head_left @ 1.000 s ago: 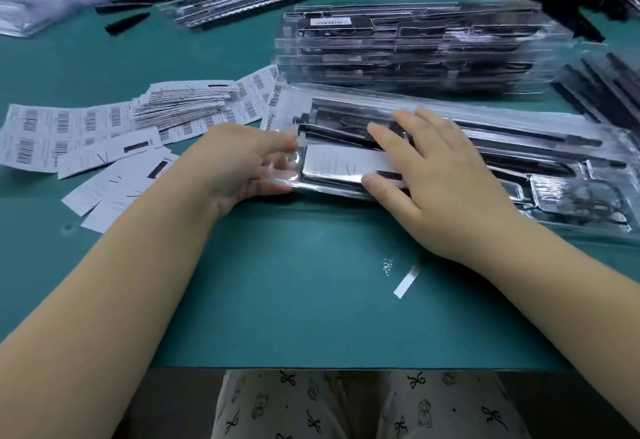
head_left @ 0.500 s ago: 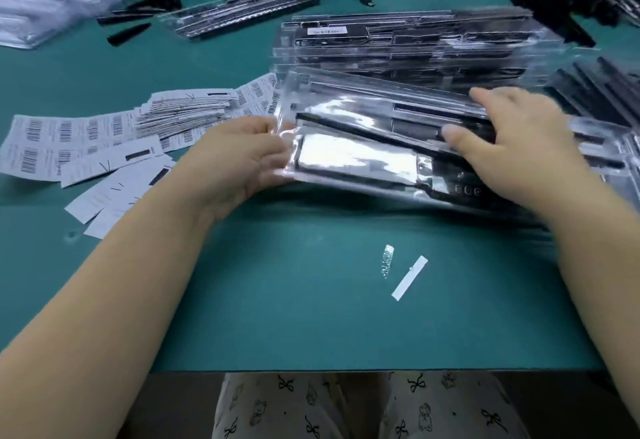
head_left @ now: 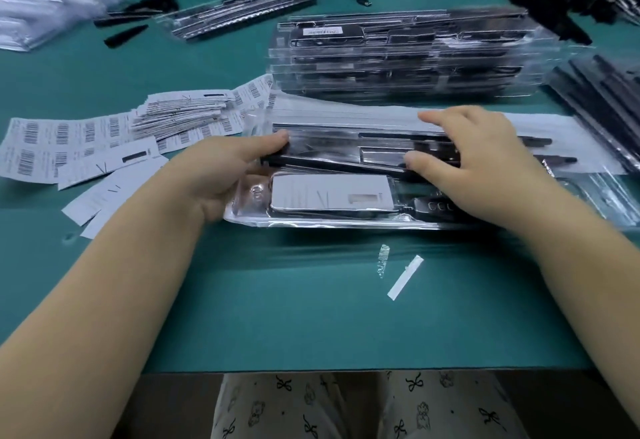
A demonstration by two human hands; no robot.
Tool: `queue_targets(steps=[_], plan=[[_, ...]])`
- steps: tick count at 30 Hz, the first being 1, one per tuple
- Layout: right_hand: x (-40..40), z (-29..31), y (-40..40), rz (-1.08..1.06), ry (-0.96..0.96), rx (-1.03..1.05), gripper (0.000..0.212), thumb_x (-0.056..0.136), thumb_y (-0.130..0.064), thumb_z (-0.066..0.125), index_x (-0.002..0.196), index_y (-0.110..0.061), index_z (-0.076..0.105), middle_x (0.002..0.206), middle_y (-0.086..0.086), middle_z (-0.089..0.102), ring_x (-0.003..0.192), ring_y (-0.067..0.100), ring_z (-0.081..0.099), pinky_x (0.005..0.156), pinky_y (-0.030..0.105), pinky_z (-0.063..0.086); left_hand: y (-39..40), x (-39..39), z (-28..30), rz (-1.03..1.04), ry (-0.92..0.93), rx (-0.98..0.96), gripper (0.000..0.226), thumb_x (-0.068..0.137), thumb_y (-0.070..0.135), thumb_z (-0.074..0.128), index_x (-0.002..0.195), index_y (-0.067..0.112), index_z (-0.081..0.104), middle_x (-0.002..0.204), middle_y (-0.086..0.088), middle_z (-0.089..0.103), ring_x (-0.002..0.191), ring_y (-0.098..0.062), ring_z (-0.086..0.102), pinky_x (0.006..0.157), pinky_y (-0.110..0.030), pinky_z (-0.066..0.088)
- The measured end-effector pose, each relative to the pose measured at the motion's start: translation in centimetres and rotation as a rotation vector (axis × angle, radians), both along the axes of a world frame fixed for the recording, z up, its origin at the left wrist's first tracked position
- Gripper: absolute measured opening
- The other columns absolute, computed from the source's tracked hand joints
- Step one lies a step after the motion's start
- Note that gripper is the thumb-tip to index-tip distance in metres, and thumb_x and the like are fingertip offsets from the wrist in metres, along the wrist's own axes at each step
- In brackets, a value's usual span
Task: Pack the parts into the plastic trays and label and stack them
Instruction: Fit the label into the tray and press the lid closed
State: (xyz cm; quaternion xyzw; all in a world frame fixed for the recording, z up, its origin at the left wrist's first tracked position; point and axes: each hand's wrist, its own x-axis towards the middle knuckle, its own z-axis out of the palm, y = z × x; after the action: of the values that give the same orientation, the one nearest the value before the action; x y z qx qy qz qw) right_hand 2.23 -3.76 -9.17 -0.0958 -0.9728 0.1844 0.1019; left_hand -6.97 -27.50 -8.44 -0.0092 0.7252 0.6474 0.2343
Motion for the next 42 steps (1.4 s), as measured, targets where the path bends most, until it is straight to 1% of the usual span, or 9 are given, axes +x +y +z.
queue_targets(steps=[7, 13, 17, 19, 22, 26, 32, 36, 42], plan=[[-0.6, 0.9, 3.2, -0.194, 0.076, -0.102, 0.052, 0.087, -0.053, 0.051, 0.134, -0.031, 0.049, 0.139, 0.005, 0.047, 0.133, 0.027, 0.035, 0.107, 0.043, 0.029, -0.1, 0.0, 0.5, 0.058, -0.112, 0.114, 0.010, 0.084, 0.011, 0.062, 0.075, 0.006, 0.062, 0.052, 0.001, 0.064, 0.036, -0.005, 0.056, 0.034, -0.012, 0.039], [0.7, 1.8, 8.6, -0.546, -0.059, -0.312, 0.076, 0.077, -0.066, 0.058, 0.139, -0.025, 0.043, 0.143, 0.006, 0.046, 0.120, 0.030, 0.051, 0.104, 0.046, 0.038, -1.7, -1.1, 0.8, 0.056, -0.130, 0.152, 0.013, 0.073, 0.015, 0.066, 0.062, 0.011, 0.071, 0.057, 0.001, 0.065, 0.045, -0.006, 0.060, 0.044, -0.015, 0.050], [1.6, 2.4, 9.5, -0.500, -0.029, -0.618, 0.049, 0.064, -0.066, 0.071, 0.095, -0.027, 0.066, 0.108, -0.005, 0.063, 0.067, 0.015, 0.070, 0.090, 0.043, 0.046, -2.8, -1.7, 0.8, 0.073, -0.123, 0.127, 0.008, 0.063, 0.018, 0.066, 0.057, 0.015, 0.071, 0.057, 0.003, 0.063, 0.044, -0.004, 0.058, 0.040, -0.013, 0.046], [1.5, 2.5, 8.9, -0.462, -0.050, -0.701, 0.037, 0.066, -0.061, 0.072, 0.081, -0.028, 0.063, 0.104, -0.009, 0.060, 0.068, 0.011, 0.066, 0.073, 0.038, 0.047, -3.1, -2.0, 0.7, 0.092, -0.120, 0.118, 0.011, 0.071, 0.016, 0.064, 0.061, 0.014, 0.067, 0.054, 0.001, 0.061, 0.035, -0.004, 0.052, 0.033, -0.011, 0.040], [1.1, 1.9, 8.3, -0.420, -0.134, -0.649, 0.039, 0.073, -0.053, 0.070, 0.091, -0.018, 0.068, 0.089, 0.001, 0.067, 0.067, 0.015, 0.059, 0.057, 0.028, 0.040, -3.1, -2.1, 0.6, 0.127, 0.009, -0.063, 0.003, 0.083, 0.021, 0.064, 0.081, 0.020, 0.063, 0.063, 0.002, 0.060, 0.032, -0.003, 0.047, 0.031, -0.009, 0.031], [1.1, 1.5, 8.0, -0.453, -0.060, -0.482, 0.070, 0.078, -0.050, 0.070, 0.133, -0.012, 0.050, 0.088, 0.007, 0.066, 0.063, 0.011, 0.058, 0.045, 0.018, 0.039, -2.6, -1.9, -0.6, 0.218, 0.501, -0.582, 0.049, 0.078, 0.040, 0.070, 0.122, 0.031, 0.052, 0.092, 0.006, 0.059, 0.066, -0.015, 0.061, 0.060, -0.025, 0.046], [0.8, 1.5, 8.5, -0.481, -0.239, 0.013, 0.085, 0.074, -0.068, 0.060, 0.135, -0.008, 0.050, 0.142, 0.015, 0.046, 0.128, 0.036, 0.042, 0.100, 0.045, 0.038, -1.4, -1.9, -1.4, -0.018, 0.837, -1.118, 0.044, 0.088, 0.035, 0.053, 0.124, 0.011, 0.058, 0.127, -0.017, 0.056, 0.119, -0.034, 0.047, 0.095, -0.039, 0.036], [0.0, 1.0, 5.7, -0.127, -0.151, 0.214, 0.095, 0.075, -0.077, 0.031, 0.151, -0.020, 0.019, 0.158, 0.010, 0.016, 0.145, 0.031, 0.011, 0.116, 0.047, 0.014, 0.3, -1.0, -0.9, -0.360, 1.128, -1.031, 0.059, 0.093, 0.041, 0.044, 0.144, 0.013, 0.039, 0.153, -0.009, 0.031, 0.142, -0.029, 0.023, 0.115, -0.045, 0.017], [-0.1, -1.4, 3.9, 0.266, -0.353, 0.296, 0.105, 0.060, -0.087, -0.003, 0.150, -0.032, -0.010, 0.157, -0.007, -0.018, 0.144, 0.010, -0.018, 0.116, 0.039, -0.008, 1.5, -1.3, -2.3, -0.733, 0.936, -1.125, 0.099, 0.065, 0.084, -0.005, 0.150, 0.033, -0.009, 0.148, 0.019, -0.021, 0.144, -0.007, -0.014, 0.117, -0.039, -0.011]])
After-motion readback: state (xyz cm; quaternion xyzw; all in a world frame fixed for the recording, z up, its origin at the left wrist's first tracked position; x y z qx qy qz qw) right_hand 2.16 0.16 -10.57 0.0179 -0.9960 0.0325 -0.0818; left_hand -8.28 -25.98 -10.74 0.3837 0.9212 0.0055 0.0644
